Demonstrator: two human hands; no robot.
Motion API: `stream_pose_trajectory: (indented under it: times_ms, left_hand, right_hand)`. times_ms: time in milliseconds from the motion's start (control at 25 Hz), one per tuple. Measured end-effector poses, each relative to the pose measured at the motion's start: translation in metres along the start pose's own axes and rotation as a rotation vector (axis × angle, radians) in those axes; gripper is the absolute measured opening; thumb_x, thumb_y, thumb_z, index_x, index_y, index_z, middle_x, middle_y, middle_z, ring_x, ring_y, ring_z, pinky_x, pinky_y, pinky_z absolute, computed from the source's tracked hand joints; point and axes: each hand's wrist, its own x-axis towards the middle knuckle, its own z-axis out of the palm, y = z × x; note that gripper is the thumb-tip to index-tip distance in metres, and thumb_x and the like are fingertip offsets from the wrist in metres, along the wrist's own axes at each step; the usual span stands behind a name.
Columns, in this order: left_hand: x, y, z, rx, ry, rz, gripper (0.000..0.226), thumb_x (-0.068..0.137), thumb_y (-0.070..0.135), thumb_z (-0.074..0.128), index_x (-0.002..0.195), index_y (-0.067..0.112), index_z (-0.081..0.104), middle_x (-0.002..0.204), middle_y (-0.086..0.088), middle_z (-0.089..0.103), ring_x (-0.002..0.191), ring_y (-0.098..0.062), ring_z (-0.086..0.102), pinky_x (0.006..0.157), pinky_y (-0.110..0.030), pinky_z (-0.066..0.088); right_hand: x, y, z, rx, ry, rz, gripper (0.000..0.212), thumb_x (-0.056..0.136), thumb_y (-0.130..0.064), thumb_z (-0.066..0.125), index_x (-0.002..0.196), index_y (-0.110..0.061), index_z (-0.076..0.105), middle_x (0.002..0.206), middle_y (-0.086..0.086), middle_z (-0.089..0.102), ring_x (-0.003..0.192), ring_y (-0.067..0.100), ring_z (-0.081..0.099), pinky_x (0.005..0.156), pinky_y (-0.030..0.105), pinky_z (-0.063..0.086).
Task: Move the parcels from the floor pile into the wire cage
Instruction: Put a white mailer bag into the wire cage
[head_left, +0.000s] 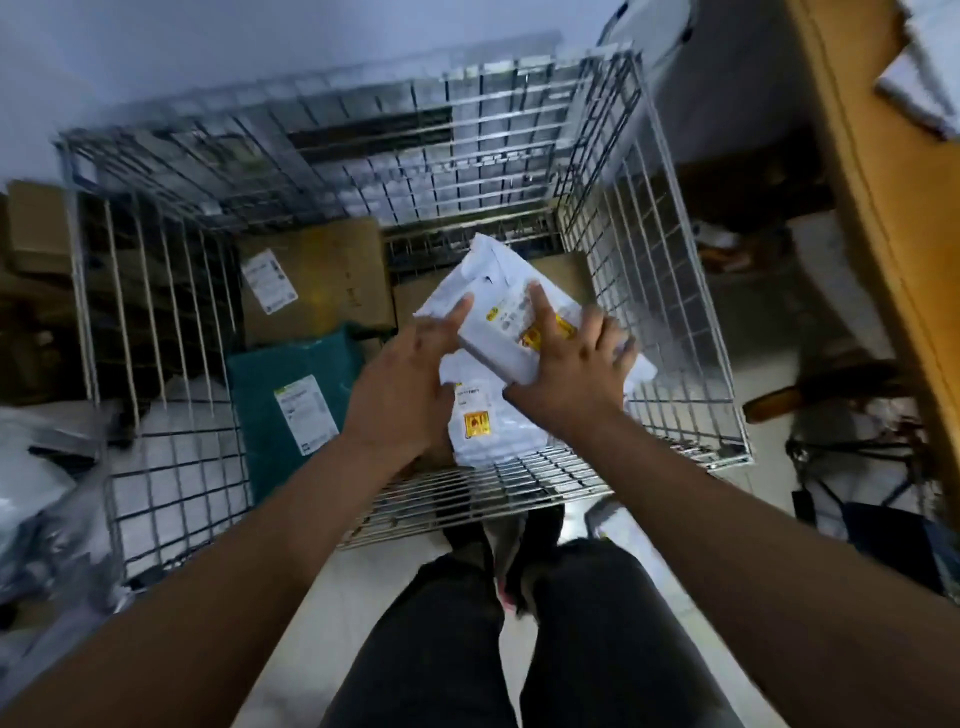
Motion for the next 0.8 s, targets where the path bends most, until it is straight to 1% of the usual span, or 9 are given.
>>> stream_pose_trajectory:
  times_ms: [80, 160, 240, 280, 440, 520, 600, 720, 800]
  left_hand:
    - [0.025, -0.019, 0.020, 0.038, -0.026, -0.039, 0.101, 0.091, 0.017, 0.070, 0.160, 0.050, 0.005, 0.146, -0.005, 0.046, 0.117, -0.027, 0.057, 0.076, -0.040, 0.058]
    - [0.050, -0.039, 0.048, 0.095, -0.048, -0.062, 0.099, 0.091, 0.022, 0.069, 0.160, 0.050, 0.004, 0.139, -0.010, 0.049, 0.115, -0.030, 0.057, 0.077, -0.044, 0.058]
    - [0.076, -0.055, 0.079, 0.102, -0.069, -0.087, 0.095, 0.091, 0.025, 0.069, 0.160, 0.048, 0.008, 0.133, -0.011, 0.049, 0.113, -0.030, 0.056, 0.078, -0.047, 0.058]
    - [0.088, -0.061, 0.094, 0.086, -0.089, -0.101, 0.094, 0.091, 0.024, 0.068, 0.160, 0.048, 0.009, 0.134, -0.010, 0.048, 0.113, -0.031, 0.056, 0.078, -0.047, 0.058]
    - [0.134, -0.081, 0.149, 0.075, -0.160, -0.132, 0.094, 0.091, 0.021, 0.067, 0.161, 0.046, 0.009, 0.149, -0.013, 0.036, 0.122, -0.034, 0.052, 0.085, -0.046, 0.056]
    - [0.153, -0.087, 0.179, 0.062, -0.192, -0.140, 0.093, 0.092, 0.021, 0.066, 0.161, 0.046, 0.010, 0.149, -0.012, 0.037, 0.124, -0.034, 0.051, 0.088, -0.048, 0.055]
    - [0.171, -0.092, 0.202, 0.049, -0.202, -0.159, 0.090, 0.093, 0.023, 0.065, 0.160, 0.049, 0.010, 0.151, -0.012, 0.037, 0.127, -0.035, 0.050, 0.090, -0.050, 0.055]
    - [0.185, -0.097, 0.227, 0.044, -0.178, -0.152, 0.088, 0.093, 0.024, 0.064, 0.160, 0.048, 0.013, 0.148, -0.011, 0.039, 0.125, -0.033, 0.051, 0.087, -0.046, 0.055]
    - [0.187, -0.099, 0.238, 0.039, -0.179, -0.153, 0.088, 0.093, 0.021, 0.064, 0.161, 0.045, 0.014, 0.145, -0.010, 0.041, 0.124, -0.031, 0.052, 0.085, -0.043, 0.054]
  right_hand:
    - [0.047, 0.007, 0.021, -0.065, -0.059, -0.068, 0.126, 0.069, -0.062, 0.072, 0.154, -0.047, -0.020, 0.160, 0.024, 0.010, 0.148, 0.046, 0.010, 0.117, 0.070, 0.004]
    - [0.095, 0.021, 0.047, -0.149, -0.100, -0.152, 0.128, 0.071, -0.055, 0.075, 0.154, -0.046, -0.022, 0.162, 0.026, 0.007, 0.150, 0.047, 0.006, 0.117, 0.070, 0.001]
    - [0.145, 0.037, 0.071, -0.224, -0.148, -0.248, 0.128, 0.074, -0.046, 0.077, 0.154, -0.045, -0.022, 0.162, 0.027, 0.005, 0.151, 0.048, 0.005, 0.119, 0.069, 0.003]
    - [0.170, 0.045, 0.083, -0.255, -0.171, -0.301, 0.127, 0.075, -0.043, 0.078, 0.155, -0.045, -0.021, 0.163, 0.027, 0.003, 0.151, 0.048, 0.004, 0.120, 0.067, 0.004]
    - [0.250, 0.071, 0.122, -0.364, -0.255, -0.489, 0.124, 0.082, -0.041, 0.079, 0.156, -0.044, -0.020, 0.165, 0.027, 0.000, 0.152, 0.049, 0.001, 0.119, 0.065, 0.011]
    - [0.277, 0.085, 0.143, -0.418, -0.291, -0.498, 0.129, 0.080, -0.046, 0.081, 0.156, -0.042, -0.022, 0.165, 0.027, -0.003, 0.152, 0.048, 0.001, 0.119, 0.065, 0.013]
    - [0.299, 0.094, 0.164, -0.464, -0.331, -0.496, 0.138, 0.073, -0.052, 0.085, 0.153, -0.043, -0.027, 0.165, 0.026, -0.008, 0.152, 0.048, -0.003, 0.121, 0.065, 0.011]
    - [0.316, 0.103, 0.189, -0.477, -0.376, -0.511, 0.142, 0.070, -0.054, 0.087, 0.151, -0.046, -0.029, 0.165, 0.026, -0.017, 0.152, 0.048, -0.010, 0.122, 0.064, 0.007]
    - [0.322, 0.109, 0.202, -0.510, -0.388, -0.522, 0.141, 0.070, -0.055, 0.087, 0.151, -0.046, -0.028, 0.164, 0.028, -0.016, 0.152, 0.048, -0.009, 0.121, 0.064, 0.007]
